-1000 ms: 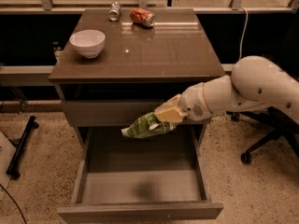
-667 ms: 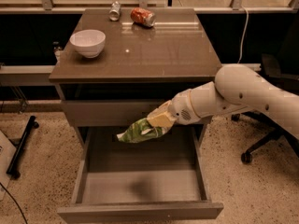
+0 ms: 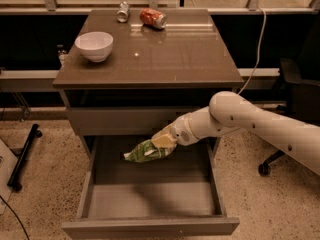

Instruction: Place green jalapeno chip bag into middle drawer

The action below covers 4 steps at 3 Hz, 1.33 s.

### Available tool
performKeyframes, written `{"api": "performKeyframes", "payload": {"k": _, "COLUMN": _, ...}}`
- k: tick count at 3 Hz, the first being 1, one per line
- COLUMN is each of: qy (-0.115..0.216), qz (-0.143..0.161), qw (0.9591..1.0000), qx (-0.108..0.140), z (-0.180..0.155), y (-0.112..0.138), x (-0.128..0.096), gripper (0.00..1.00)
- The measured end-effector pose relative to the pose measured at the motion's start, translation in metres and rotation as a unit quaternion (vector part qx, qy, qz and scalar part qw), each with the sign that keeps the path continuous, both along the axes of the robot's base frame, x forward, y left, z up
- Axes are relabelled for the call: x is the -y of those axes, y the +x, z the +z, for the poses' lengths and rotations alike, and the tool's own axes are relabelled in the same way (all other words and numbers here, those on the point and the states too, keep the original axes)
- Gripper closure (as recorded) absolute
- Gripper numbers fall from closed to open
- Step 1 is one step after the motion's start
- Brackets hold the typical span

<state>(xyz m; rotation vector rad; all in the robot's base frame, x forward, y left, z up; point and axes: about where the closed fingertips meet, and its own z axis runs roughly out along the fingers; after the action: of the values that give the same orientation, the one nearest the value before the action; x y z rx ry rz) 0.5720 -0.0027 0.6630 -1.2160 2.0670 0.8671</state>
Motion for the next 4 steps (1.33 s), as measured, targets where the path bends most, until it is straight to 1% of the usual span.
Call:
{"api": "performKeyframes", "payload": {"k": 1, "qy": 0.001, "qz": 0.0, "qw": 1.0, "qx": -0.002, "z": -0.003, "y": 0.0, "x": -0.001, "gripper": 1.0}}
{"api": "performKeyframes", "payload": {"k": 2, "qy": -0.018, "qz": -0.004, "qw": 0.9998, "qx": -0.007, "z": -0.007, "y": 0.001, "x": 0.0, "gripper": 1.0}}
{"api": "performKeyframes", "payload": {"k": 3, "qy": -0.018, "qz": -0.013, "qw": 0.9994, "qx": -0.026, "z": -0.03, "y": -0.007, "x": 0.004, "gripper": 1.0}}
{"api": "performKeyframes", "payload": {"k": 4, "qy": -0.006, "qz": -0.029, "qw": 0.9982, "qx": -0.051, "z": -0.066, "y": -0.019, "x": 0.013, "gripper": 1.0}}
